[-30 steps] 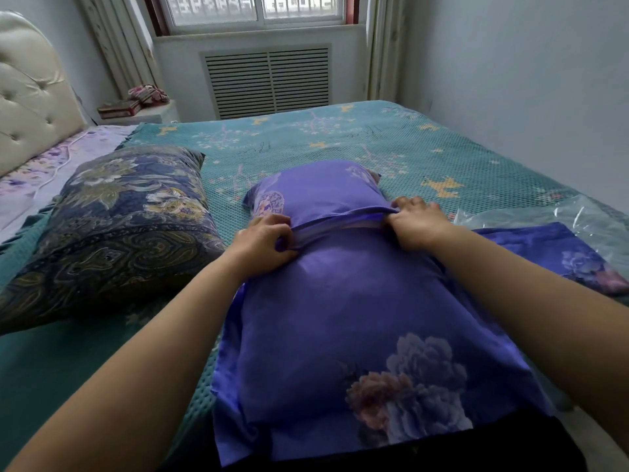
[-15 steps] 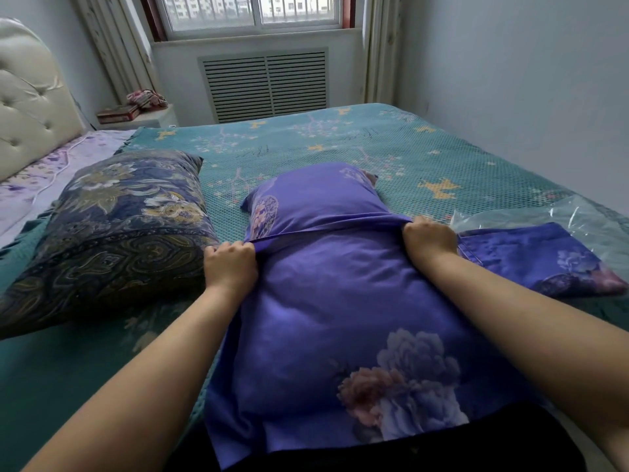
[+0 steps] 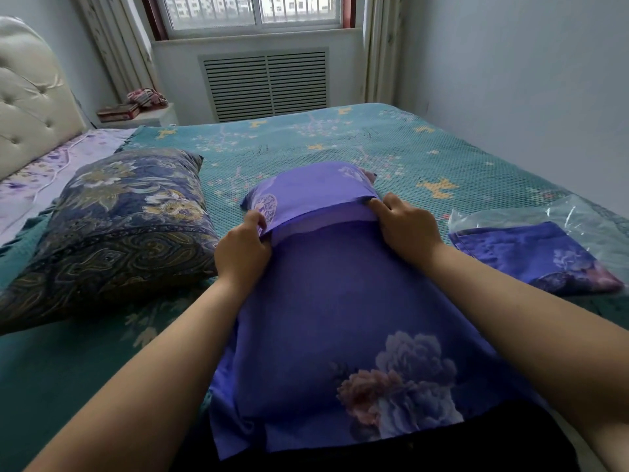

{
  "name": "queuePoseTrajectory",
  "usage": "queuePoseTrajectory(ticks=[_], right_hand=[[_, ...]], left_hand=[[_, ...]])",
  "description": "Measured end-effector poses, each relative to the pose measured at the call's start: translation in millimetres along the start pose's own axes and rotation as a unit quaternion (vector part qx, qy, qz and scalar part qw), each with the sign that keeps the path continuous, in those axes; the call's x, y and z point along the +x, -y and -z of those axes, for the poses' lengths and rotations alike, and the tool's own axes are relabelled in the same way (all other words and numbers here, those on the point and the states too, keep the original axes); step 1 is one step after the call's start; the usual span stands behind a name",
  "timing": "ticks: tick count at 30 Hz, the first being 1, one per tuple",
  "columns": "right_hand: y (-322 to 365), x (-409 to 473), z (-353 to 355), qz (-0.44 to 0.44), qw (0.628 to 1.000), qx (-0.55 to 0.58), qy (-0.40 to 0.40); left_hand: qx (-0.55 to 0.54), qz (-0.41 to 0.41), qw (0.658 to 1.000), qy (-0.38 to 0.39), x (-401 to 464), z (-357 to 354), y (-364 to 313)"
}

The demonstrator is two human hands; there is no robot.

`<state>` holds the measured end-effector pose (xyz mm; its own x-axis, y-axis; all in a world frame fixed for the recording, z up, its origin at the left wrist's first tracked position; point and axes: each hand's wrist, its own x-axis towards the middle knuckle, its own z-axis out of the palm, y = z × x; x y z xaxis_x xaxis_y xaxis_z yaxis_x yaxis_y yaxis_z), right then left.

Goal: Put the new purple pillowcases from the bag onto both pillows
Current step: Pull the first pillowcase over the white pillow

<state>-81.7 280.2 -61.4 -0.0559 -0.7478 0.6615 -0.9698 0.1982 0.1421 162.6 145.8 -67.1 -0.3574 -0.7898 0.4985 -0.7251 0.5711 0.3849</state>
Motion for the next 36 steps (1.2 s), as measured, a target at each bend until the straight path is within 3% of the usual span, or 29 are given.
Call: queuePoseTrajectory(ticks=[5, 8, 10, 12, 16, 19, 21, 23, 24, 26, 27, 28, 30, 32, 36], right_hand=[[-13, -11, 9, -0.008, 0.991, -0.001, -0.137], [-25, -30, 7, 0.016, 0.989, -0.028, -0.143], [-33, -47, -1, 0.018, 0.995, -0.046, -0.092], [-37, -60, -4, -0.037, 0.998, -0.059, 0.002], [-39, -69, -1, -0.2, 0.945, -0.081, 0.247], [-39, -69, 3, -0.241, 0.887, -0.037, 0.392], [-39, -61, 9, -0.246, 0.847, -0.028, 0.471], [-34, -46, 21, -0.269, 0.858, -0.058, 0.434], [-29, -36, 25, -0.282, 0.889, -0.043, 0.357], [-4, -12, 31, -0.271, 0.944, 0.076, 0.172], [12, -1, 32, -0.248, 0.948, 0.157, 0.124], [27, 9, 31, -0.227, 0.938, 0.226, 0.129], [41, 11, 15, -0.225, 0.915, 0.248, 0.224], [33, -9, -4, -0.295, 0.876, 0.217, 0.314], [-6, -69, -21, -0.517, 0.728, 0.301, 0.336]], left_hand=[[-0.003, -0.093, 0.99, -0.107, -17, 9, 4], [0.056, -0.181, 0.975, -0.12, -31, 4, 19], [0.088, -0.208, 0.969, -0.103, -43, -3, 27], [0.091, -0.197, 0.973, -0.077, -52, -11, 34], [0.032, -0.116, 0.993, 0.02, -57, -16, 35], [0.073, -0.047, 0.981, 0.174, -53, -10, 34], [0.193, -0.029, 0.926, 0.322, -46, 5, 30], [0.305, -0.013, 0.881, 0.361, -38, 18, 17], [0.329, -0.007, 0.888, 0.322, -35, 24, 5], [0.264, -0.035, 0.95, 0.162, -29, 23, -26], [0.166, -0.064, 0.981, 0.081, -27, 17, -42], [0.057, -0.088, 0.993, 0.049, -26, 9, -55], [-0.063, -0.06, 0.984, 0.158, -28, -8, -66], [-0.063, 0.038, 0.961, 0.267, -39, -32, -45], [-0.074, 0.166, 0.939, 0.292, -54, -53, 0]])
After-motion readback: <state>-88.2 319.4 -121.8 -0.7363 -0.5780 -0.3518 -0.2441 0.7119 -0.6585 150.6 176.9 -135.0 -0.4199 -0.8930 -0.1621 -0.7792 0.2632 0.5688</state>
